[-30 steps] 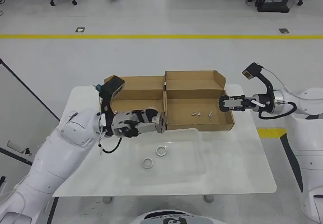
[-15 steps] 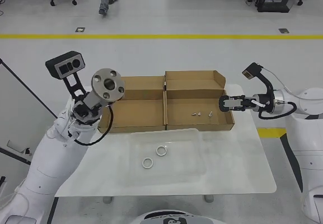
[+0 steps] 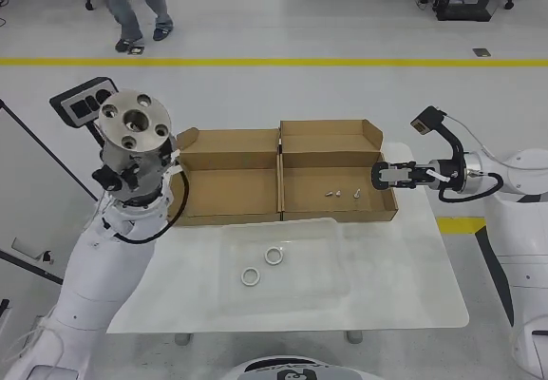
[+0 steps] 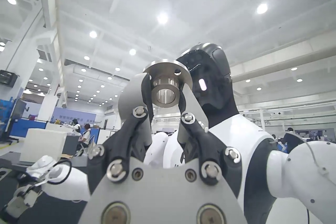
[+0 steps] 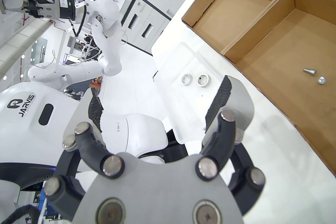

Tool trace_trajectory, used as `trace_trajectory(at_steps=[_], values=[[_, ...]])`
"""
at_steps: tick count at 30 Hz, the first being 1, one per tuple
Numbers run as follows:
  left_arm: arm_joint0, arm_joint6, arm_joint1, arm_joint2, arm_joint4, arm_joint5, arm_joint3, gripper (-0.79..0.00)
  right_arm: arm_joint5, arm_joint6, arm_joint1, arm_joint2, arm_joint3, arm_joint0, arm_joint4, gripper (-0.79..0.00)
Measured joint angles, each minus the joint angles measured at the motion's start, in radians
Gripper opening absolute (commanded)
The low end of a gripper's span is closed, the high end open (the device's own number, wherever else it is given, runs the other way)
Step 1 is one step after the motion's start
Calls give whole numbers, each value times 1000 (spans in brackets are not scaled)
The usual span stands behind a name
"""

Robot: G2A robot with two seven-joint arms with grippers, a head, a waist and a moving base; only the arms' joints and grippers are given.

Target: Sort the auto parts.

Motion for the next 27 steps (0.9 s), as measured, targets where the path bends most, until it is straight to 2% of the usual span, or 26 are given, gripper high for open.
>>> trace_trajectory(at_steps=[7, 12, 19, 27], values=[[-3, 0, 15, 7, 202, 0, 37, -785, 0, 0, 0, 0, 0, 0, 0, 0], [-5, 0, 29, 11, 272, 0, 45, -785, 0, 0, 0, 0, 0, 0, 0, 0], [-2, 0, 28, 21, 126, 0, -11, -785, 0, 0, 0, 0, 0, 0, 0, 0], [10, 0, -6, -18, -101, 0, -67, -785, 0, 0, 0, 0, 0, 0, 0, 0]])
